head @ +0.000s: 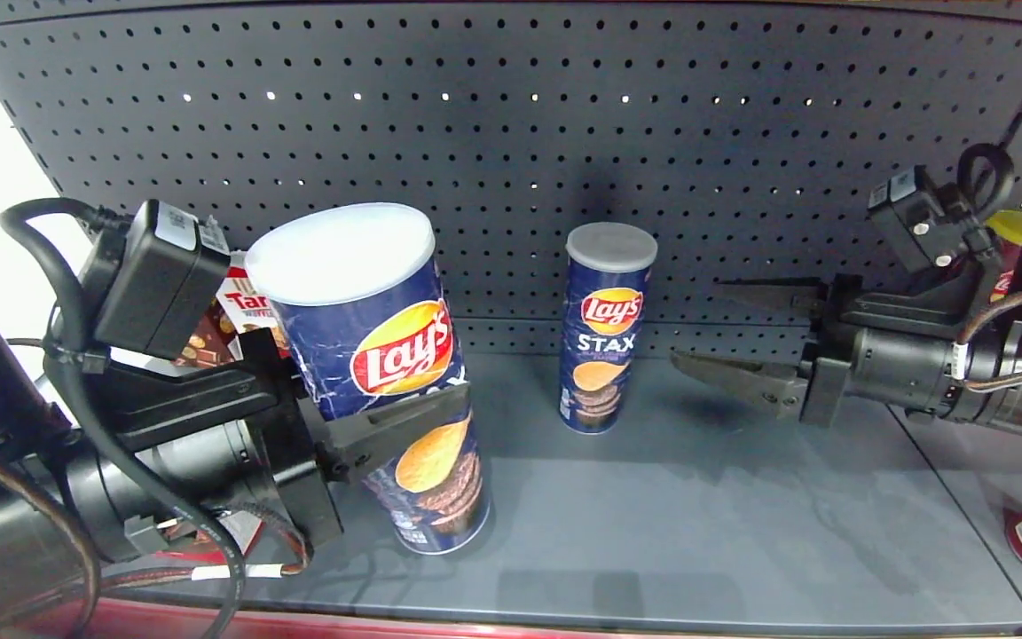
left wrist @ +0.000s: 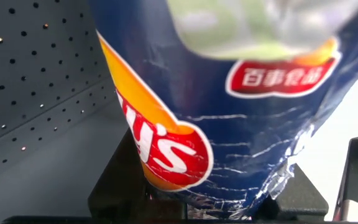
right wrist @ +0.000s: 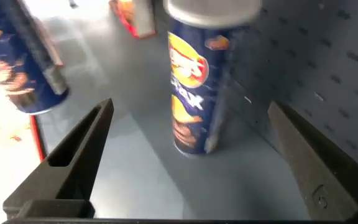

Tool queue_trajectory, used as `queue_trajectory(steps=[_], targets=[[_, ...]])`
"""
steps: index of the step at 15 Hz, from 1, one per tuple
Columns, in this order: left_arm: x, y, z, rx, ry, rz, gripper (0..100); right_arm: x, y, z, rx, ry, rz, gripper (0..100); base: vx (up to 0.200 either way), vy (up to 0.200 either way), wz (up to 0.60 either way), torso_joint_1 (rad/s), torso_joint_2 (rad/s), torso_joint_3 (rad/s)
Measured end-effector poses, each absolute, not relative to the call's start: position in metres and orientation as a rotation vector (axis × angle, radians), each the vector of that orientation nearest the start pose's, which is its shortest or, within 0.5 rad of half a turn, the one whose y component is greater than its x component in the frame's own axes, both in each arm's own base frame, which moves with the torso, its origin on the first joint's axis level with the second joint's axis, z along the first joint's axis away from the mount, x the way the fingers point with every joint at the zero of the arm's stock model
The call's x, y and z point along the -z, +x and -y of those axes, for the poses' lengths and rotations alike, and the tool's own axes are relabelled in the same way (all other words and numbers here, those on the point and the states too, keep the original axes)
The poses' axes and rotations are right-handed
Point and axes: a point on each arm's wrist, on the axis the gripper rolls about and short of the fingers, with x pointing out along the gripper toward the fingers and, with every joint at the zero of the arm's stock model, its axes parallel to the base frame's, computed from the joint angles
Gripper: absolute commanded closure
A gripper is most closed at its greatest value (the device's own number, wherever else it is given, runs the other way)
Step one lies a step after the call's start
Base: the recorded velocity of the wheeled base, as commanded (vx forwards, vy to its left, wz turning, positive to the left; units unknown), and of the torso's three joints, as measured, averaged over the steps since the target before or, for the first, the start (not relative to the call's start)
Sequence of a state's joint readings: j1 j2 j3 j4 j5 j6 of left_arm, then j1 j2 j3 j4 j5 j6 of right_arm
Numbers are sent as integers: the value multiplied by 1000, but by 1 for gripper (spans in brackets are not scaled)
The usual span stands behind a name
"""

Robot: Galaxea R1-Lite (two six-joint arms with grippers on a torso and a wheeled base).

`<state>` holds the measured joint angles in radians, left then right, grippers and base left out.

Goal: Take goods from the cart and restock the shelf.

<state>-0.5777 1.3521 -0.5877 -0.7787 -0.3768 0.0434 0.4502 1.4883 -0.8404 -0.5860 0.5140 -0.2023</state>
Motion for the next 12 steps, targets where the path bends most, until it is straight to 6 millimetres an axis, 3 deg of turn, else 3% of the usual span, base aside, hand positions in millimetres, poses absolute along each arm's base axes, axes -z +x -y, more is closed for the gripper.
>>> queue_trajectory(steps=[7, 12], targets=[[-229, 177, 121, 950, 37, 37, 100, -233, 271, -127, -1034, -213, 179, 0, 0, 0, 0, 0, 0, 0], [-228, 179, 119, 956, 37, 36, 100, -219, 293, -137, -1063, -210, 151, 0, 0, 0, 0, 0, 0, 0]])
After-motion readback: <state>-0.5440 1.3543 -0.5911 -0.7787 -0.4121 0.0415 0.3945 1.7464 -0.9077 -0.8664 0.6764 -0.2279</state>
